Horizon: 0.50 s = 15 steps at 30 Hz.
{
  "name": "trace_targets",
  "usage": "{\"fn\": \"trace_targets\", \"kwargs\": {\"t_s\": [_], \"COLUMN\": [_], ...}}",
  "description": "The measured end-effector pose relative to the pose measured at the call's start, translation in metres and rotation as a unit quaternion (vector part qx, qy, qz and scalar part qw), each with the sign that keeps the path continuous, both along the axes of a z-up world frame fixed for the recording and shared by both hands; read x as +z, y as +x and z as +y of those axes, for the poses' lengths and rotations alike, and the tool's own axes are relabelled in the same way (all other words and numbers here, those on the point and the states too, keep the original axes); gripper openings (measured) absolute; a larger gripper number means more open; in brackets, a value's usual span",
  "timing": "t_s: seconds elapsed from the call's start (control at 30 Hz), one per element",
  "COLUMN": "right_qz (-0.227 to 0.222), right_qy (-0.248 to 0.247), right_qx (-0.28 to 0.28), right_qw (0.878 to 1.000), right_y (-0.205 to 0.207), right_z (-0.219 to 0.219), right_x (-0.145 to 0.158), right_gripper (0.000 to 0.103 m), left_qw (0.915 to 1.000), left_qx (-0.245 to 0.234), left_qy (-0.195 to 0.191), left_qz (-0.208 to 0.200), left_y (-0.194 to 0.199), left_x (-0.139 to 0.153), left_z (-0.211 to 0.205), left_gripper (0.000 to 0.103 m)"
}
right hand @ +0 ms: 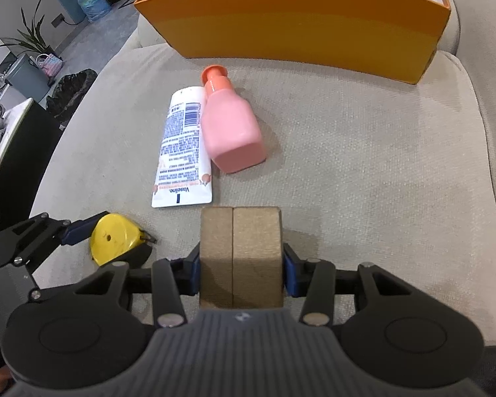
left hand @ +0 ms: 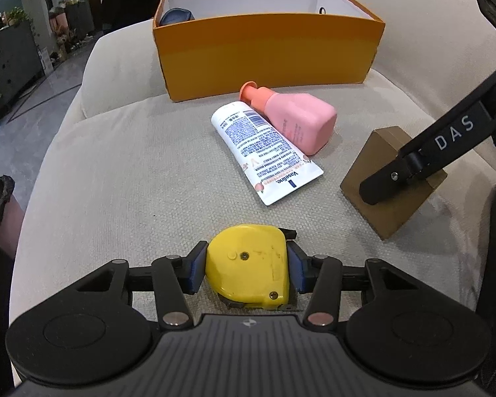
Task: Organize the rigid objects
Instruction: 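Grasp the wooden block with the right tool while the left tool grasps the yellow tape measure, then carry the wooden block and tape measure with both tools over the orange box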
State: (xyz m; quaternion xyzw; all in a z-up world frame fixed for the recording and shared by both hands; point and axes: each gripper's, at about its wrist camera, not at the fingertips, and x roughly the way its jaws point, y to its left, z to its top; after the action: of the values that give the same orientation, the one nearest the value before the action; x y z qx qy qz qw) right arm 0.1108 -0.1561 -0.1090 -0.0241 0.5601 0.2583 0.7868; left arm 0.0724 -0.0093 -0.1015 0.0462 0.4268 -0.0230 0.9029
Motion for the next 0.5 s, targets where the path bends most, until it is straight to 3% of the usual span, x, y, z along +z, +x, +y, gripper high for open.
{"fn": "trace_targets", "kwargs": {"t_s": [0.23, 0.5], "right_qz": [-0.03, -0.062], "right_qy": [-0.016, -0.054], "right_qx": [0.001, 0.0], "right_qw": [0.999, 0.997], "right_y": [-0.004, -0.007], "right_z": [-0.001, -0.002], "right_x": [0.012, 0.009], "right_gripper": [0.045, 0.045], "left_qw": [0.9998, 1.0], "left_qx": [-0.005, 0.005], "left_qy": [-0.004, -0.006], "left_qz": [-0.016, 0.005], "left_y": [0.004, 0.008], "left_x": [0.017, -0.001], "left_z": [-0.002, 0.0], "left_gripper": [0.056, 0.056]}}
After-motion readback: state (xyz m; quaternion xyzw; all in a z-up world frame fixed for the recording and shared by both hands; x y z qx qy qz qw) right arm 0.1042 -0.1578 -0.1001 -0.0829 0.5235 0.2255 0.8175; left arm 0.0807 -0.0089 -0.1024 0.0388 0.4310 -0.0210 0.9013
